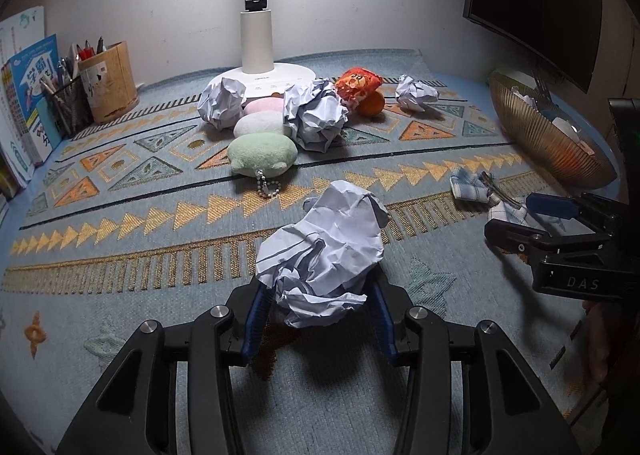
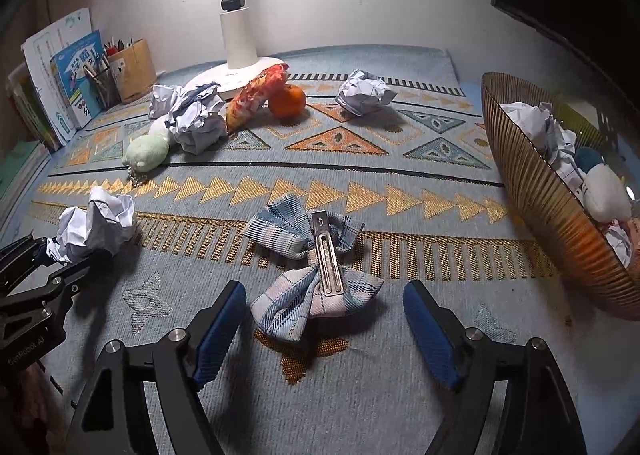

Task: Organize objects
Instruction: 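Lift the cloth clip and paper ball off the rug with both tools, then carry both items over the bowl and open both tools, then move both open tools back over the rug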

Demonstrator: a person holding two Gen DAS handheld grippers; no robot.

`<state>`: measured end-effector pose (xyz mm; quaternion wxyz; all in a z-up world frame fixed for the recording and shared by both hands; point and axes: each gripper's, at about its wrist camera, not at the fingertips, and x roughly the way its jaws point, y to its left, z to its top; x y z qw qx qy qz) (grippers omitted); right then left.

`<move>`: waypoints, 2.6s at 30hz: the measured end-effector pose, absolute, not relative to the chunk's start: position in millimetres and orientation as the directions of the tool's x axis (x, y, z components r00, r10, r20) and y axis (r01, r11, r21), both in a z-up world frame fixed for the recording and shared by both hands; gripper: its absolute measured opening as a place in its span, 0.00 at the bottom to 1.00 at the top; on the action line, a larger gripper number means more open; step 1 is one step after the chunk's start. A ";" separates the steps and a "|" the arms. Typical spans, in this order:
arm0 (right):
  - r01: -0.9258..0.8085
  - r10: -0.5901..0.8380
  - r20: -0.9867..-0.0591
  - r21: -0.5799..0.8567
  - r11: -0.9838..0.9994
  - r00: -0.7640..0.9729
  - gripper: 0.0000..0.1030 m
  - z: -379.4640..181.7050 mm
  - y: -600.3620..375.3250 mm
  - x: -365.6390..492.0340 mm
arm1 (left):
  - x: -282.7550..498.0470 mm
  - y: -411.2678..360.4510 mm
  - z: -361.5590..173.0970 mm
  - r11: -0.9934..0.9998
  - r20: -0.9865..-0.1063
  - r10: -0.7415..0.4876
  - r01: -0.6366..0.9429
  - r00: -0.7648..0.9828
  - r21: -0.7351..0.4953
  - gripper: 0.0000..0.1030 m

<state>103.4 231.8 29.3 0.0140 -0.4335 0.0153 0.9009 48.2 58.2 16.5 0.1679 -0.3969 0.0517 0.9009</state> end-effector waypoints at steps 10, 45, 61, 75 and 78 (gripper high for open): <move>-0.006 -0.028 -0.814 0.038 -0.999 -0.580 0.89 26.4 229.2 86.5 | 48.2 59.3 15.1 -0.937 -0.737 0.261 -0.347 -0.623 -0.039 0.41; -0.188 0.024 -0.501 0.279 -0.942 -0.865 0.22 160.4 384.6 204.0 | 48.4 239.1 129.5 -0.745 -0.538 0.610 -0.653 -0.582 -0.138 0.34; -0.274 0.011 -0.565 0.384 -0.882 -0.825 0.59 138.6 437.8 190.0 | 27.2 276.3 106.9 -0.762 -0.587 0.600 -0.613 -0.544 -0.211 0.55; 0.124 -0.187 -0.661 0.141 -0.982 -0.727 0.64 73.1 221.6 114.0 | 37.6 50.7 49.3 -0.958 -0.604 0.281 -0.181 -0.746 -0.223 0.99; 0.118 -0.149 -0.698 0.092 -0.989 -0.701 0.64 45.8 201.6 95.2 | 38.5 22.1 34.3 -0.958 -0.609 0.259 -0.117 -0.750 -0.263 0.99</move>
